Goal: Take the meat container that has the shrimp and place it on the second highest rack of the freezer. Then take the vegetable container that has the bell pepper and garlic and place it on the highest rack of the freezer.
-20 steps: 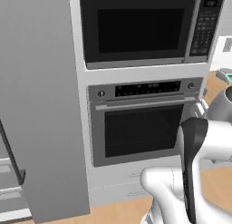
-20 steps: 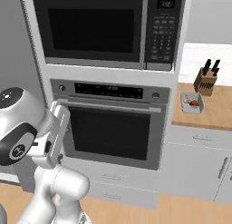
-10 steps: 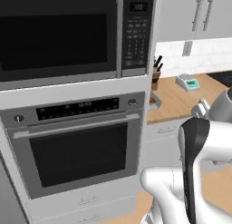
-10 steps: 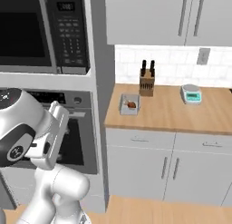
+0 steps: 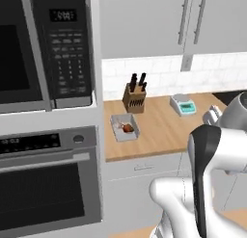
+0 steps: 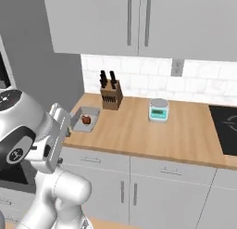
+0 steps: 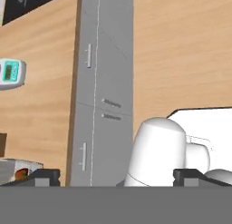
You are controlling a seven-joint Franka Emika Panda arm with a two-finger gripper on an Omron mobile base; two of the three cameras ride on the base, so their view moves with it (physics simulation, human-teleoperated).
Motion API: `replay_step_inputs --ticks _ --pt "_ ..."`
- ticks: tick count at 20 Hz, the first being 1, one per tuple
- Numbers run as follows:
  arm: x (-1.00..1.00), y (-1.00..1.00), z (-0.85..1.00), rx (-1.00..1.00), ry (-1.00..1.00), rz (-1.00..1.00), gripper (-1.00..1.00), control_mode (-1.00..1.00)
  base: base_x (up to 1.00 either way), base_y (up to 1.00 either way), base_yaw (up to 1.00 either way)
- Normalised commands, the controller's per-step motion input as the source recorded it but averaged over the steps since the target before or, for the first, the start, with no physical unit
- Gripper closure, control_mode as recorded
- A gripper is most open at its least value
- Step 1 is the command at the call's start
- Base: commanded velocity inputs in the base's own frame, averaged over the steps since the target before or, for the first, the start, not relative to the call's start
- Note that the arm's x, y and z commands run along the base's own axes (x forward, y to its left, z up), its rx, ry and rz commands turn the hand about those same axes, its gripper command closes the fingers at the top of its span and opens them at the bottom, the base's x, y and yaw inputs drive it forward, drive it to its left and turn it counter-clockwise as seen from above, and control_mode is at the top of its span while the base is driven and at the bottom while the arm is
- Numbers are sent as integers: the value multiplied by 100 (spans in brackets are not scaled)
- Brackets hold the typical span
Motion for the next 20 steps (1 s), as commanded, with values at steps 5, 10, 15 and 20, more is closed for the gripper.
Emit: replay_step_inputs --ticks 5,10,15,20 --pt "0 0 0 0 0 0 -100 100 54 -90 25" --pt "0 0 0 0 0 0 -100 100 91 -28 38" --pt "0 0 0 0 0 0 -100 100 56 0 42" --pt "0 0 0 0 0 0 -100 100 0 1 6"
